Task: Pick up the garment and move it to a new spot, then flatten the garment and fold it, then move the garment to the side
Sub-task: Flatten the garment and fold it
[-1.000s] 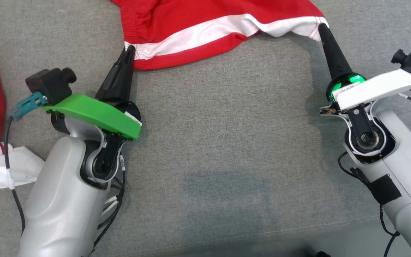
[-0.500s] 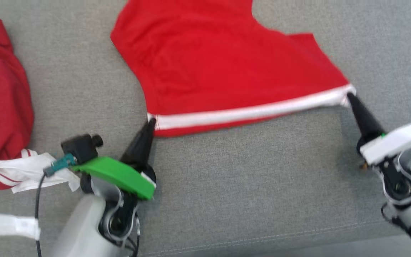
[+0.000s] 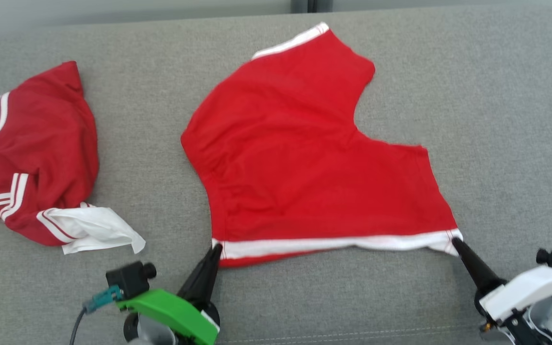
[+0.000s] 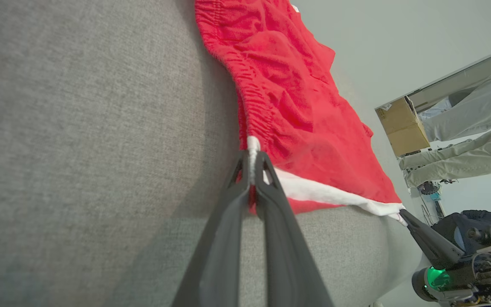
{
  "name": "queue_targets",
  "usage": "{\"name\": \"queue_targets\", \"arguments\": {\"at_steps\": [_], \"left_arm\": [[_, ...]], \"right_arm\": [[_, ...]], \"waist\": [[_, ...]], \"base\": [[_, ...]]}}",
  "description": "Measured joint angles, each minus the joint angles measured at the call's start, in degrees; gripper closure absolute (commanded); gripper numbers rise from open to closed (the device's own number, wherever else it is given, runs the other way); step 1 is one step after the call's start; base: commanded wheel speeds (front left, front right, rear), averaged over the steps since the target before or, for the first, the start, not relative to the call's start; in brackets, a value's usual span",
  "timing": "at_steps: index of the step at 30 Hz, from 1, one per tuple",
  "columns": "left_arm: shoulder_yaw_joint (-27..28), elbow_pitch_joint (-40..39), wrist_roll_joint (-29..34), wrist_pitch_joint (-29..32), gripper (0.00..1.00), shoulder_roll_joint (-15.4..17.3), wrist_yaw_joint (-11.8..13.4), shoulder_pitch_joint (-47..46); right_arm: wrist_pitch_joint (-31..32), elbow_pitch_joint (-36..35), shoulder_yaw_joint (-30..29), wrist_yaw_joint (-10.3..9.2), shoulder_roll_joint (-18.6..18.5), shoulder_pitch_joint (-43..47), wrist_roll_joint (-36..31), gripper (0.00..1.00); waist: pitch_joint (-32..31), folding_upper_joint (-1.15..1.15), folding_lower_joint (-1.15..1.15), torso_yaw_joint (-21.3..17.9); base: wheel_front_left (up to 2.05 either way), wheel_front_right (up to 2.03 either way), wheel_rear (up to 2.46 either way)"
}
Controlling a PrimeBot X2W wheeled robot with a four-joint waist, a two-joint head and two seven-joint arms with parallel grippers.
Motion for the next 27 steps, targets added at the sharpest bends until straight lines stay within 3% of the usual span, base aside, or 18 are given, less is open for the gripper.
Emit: {"name": "queue_targets", "arguments": {"at_steps": [8,16,20,23,27], "left_arm": [[-2.00,-2.86,-2.63,1.23,1.00,1.49,-0.02,7.00],[-1.20,-7.40,-6.31,4.11,1.00,2.85,-0.05,8.01],[0.14,-11.48,-8.24,7.42,1.00,3.15,0.26,6.81],[0.88,-13.67,-8.75,10.37,1.00,3.59,2.66,1.60],[1.93,-15.70,-6.79,11.96,1.00,4.31,5.15,-6.31]], "right_arm": [[0.04,-6.34,-2.04,0.02,-4.98,8.34,4.10,1.00],[-0.18,-12.00,-5.45,0.26,-8.06,8.43,4.72,1.00],[0.09,-15.14,-7.34,0.29,-8.34,1.62,4.97,1.00],[1.25,-16.40,-8.90,-0.10,-8.29,-6.31,4.46,1.00],[2.61,-16.60,-10.46,-2.57,-8.38,-13.06,4.12,1.00]], "waist": [[-3.47,0.00,0.00,0.96],[-2.45,0.00,0.00,0.80],[-0.31,0.00,0.00,0.95],[2.14,0.00,0.00,1.44],[4.73,0.00,0.00,2.60]], "base": [[0.00,0.00,0.00],[0.00,0.00,0.00],[0.00,0.00,0.00],[0.00,0.00,0.00],[0.00,0.00,0.00]]}}
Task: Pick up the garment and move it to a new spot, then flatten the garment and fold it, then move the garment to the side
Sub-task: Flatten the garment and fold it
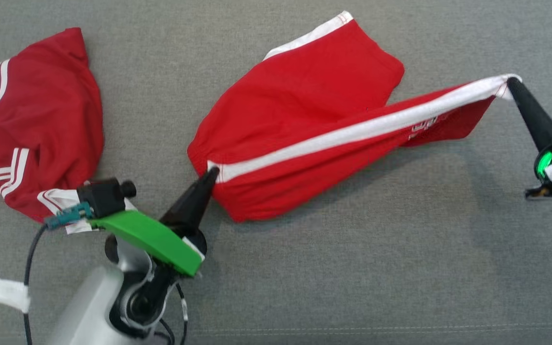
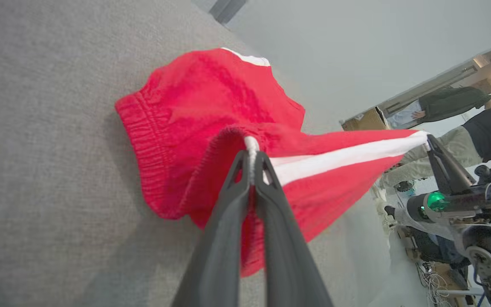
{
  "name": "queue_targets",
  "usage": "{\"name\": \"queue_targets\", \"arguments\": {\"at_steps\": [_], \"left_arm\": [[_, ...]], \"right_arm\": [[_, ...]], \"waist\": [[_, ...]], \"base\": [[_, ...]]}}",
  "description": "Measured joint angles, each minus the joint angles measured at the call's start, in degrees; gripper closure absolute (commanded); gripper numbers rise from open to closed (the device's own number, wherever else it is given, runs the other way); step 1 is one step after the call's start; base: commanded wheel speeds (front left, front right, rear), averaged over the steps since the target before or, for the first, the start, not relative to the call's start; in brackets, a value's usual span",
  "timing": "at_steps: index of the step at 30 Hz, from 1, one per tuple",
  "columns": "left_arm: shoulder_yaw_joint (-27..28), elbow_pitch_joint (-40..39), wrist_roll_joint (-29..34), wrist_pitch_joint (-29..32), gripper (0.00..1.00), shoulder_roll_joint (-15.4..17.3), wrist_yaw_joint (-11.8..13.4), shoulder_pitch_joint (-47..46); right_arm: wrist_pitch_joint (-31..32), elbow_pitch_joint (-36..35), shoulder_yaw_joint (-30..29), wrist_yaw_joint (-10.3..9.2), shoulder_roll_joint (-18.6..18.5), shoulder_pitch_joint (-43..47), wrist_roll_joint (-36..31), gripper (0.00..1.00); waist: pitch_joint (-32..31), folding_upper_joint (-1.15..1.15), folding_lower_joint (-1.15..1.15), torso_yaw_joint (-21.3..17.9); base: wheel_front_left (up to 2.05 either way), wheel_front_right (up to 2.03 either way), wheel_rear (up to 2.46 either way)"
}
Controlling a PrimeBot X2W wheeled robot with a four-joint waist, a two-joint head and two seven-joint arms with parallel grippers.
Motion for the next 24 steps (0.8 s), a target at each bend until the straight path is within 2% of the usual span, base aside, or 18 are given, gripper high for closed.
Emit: {"name": "queue_targets", "arguments": {"at_steps": [6,10,13,17,24], "left_arm": [[-0.12,0.01,8.77,0.46,1.00,2.25,2.68,-11.70],[-1.11,0.96,10.98,1.16,1.00,1.41,3.71,-16.77],[-2.04,2.22,10.94,1.74,1.00,-0.60,4.03,-19.14],[-2.22,3.79,10.93,1.90,1.00,-3.30,4.58,-21.84],[-1.76,6.70,10.96,0.86,1.00,-5.59,5.22,-26.96]], "right_arm": [[2.60,1.34,-0.36,-4.31,-1.09,-9.27,-2.20,1.00],[3.87,2.92,-0.13,-7.13,-1.62,-14.64,-4.66,1.00],[5.02,3.89,0.52,-8.69,-1.65,-18.13,-6.17,1.00],[5.88,4.97,0.99,-9.27,-1.65,-22.80,-8.00,1.00],[7.40,7.54,2.02,-9.88,-0.62,-31.22,-11.36,1.00]], "waist": [[3.66,0.00,0.00,3.20],[6.36,0.00,0.00,5.59],[8.57,0.00,0.00,7.28],[11.68,0.00,0.00,9.29],[18.24,0.00,0.00,12.18]], "base": [[0.00,0.00,0.00],[0.00,0.00,0.00],[0.00,0.00,0.00],[0.00,0.00,0.00],[0.00,0.00,0.00]]}}
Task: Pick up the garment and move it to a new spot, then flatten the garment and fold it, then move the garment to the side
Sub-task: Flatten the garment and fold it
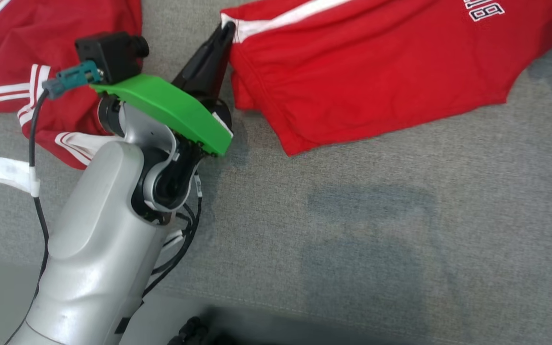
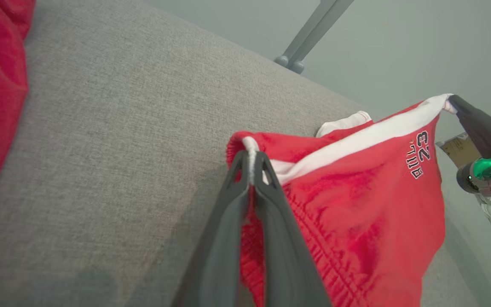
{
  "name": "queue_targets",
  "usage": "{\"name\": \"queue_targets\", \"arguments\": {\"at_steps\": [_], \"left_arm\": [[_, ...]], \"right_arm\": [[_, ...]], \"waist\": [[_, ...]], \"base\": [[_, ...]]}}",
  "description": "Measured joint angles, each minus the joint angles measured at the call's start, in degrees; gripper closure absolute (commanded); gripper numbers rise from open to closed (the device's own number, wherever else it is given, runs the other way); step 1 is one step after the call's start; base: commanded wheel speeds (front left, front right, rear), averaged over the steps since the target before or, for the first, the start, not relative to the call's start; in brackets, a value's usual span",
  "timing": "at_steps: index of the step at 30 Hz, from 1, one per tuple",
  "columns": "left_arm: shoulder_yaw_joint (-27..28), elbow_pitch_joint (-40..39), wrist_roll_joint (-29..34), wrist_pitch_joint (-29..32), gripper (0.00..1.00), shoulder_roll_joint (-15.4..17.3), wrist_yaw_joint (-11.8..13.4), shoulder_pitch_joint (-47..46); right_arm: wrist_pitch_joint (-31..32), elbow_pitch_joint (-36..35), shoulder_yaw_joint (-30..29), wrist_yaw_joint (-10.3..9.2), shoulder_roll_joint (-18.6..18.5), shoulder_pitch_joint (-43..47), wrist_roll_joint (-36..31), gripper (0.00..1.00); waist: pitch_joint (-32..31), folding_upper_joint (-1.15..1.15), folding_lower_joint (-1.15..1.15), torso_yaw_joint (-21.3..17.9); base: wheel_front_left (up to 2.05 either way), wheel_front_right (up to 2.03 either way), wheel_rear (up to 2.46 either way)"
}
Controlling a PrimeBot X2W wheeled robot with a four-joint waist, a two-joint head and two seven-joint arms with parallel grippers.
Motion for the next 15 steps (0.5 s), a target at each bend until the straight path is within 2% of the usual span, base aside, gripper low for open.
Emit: {"name": "queue_targets", "arguments": {"at_steps": [11,12,13,14,15], "left_arm": [[0.58,5.56,0.15,-3.39,1.00,-1.56,-0.26,-2.88],[0.57,5.97,0.16,-3.60,0.83,-1.62,-0.26,-2.92],[0.57,6.11,0.15,-3.88,0.59,-1.65,-0.26,-2.97],[0.58,6.20,0.15,-4.20,0.29,-1.68,-0.26,-3.03],[0.51,6.45,0.15,-4.54,0.00,-1.69,-0.33,-3.11]], "right_arm": [[-0.44,6.56,1.72,-0.18,1.52,-4.34,-3.79,1.00],[-0.73,6.95,1.93,-0.16,1.81,-4.56,-4.30,0.76],[-0.71,7.19,2.10,-0.16,2.05,-4.84,-4.55,0.48],[-0.70,7.35,2.43,-0.15,2.29,-5.20,-4.70,0.02],[-0.70,7.64,2.75,0.13,2.64,-5.36,-4.87,0.00]], "waist": [[4.58,0.00,0.00,2.26],[4.50,0.00,0.00,2.30],[4.44,0.00,0.00,2.28],[4.41,0.00,0.00,2.26],[4.36,0.00,0.00,2.24]], "base": [[0.00,0.00,0.00],[0.00,0.00,0.00],[0.00,0.00,0.00],[0.00,0.00,0.00],[0.00,0.00,0.00]]}}
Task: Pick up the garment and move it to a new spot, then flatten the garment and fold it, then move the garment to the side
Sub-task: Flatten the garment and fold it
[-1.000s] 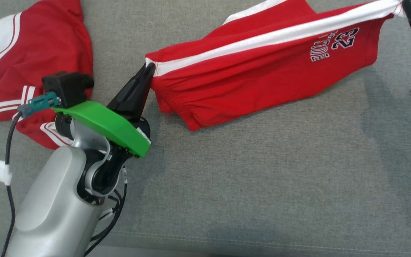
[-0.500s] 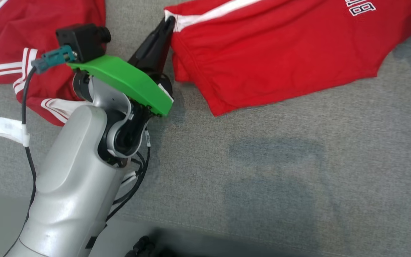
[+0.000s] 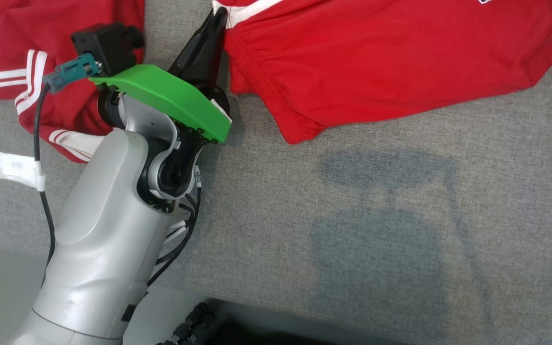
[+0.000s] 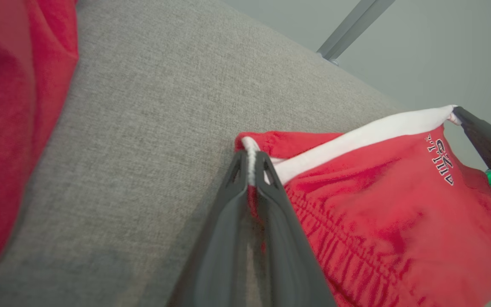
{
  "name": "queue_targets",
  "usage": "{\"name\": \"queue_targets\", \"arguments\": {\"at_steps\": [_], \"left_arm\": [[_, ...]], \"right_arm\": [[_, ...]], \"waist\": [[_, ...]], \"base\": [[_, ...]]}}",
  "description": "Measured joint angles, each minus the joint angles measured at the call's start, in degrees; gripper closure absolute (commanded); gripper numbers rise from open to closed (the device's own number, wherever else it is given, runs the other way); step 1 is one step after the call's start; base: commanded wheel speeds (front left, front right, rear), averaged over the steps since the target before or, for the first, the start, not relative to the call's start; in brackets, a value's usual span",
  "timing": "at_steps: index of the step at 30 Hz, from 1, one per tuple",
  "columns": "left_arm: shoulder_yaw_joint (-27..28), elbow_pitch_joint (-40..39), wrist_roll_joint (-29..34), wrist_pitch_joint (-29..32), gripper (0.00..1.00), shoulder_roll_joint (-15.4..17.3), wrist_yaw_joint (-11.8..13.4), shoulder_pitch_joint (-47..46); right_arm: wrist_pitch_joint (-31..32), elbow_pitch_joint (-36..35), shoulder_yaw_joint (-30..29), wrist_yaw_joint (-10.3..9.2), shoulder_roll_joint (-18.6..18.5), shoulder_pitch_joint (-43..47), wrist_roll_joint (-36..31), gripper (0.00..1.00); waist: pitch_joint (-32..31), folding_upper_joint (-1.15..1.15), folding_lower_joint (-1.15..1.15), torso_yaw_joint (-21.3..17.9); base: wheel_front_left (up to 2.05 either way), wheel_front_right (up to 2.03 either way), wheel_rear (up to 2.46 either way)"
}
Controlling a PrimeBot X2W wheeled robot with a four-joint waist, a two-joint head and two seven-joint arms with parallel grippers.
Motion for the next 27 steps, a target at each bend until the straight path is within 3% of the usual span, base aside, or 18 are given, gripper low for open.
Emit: {"name": "queue_targets", "arguments": {"at_steps": [7,13,18,27], "left_arm": [[-0.87,1.32,0.67,-2.61,0.00,0.00,-1.02,-0.07],[-1.10,-0.73,7.64,-8.37,0.00,0.80,-0.65,0.05],[-0.82,-2.13,10.50,-11.74,0.00,2.30,0.76,2.91],[-0.88,-2.66,8.78,-12.07,0.00,1.79,1.77,10.71]], "right_arm": [[-1.10,3.23,2.63,3.00,0.83,0.44,-1.78,0.00],[-1.92,4.81,6.64,4.70,-0.92,2.55,-7.45,0.00],[-1.94,6.41,8.33,4.50,-4.28,2.89,-11.89,0.00],[-1.85,8.88,7.21,3.07,-5.37,3.72,-11.22,0.00]], "waist": [[-1.80,0.00,0.00,-0.48],[-4.57,0.00,0.00,-0.93],[-7.19,0.00,0.00,-0.94],[-10.67,0.00,0.00,1.00]], "base": [[0.00,0.00,0.00],[0.00,0.00,0.00],[0.00,0.00,0.00],[0.00,0.00,0.00]]}}
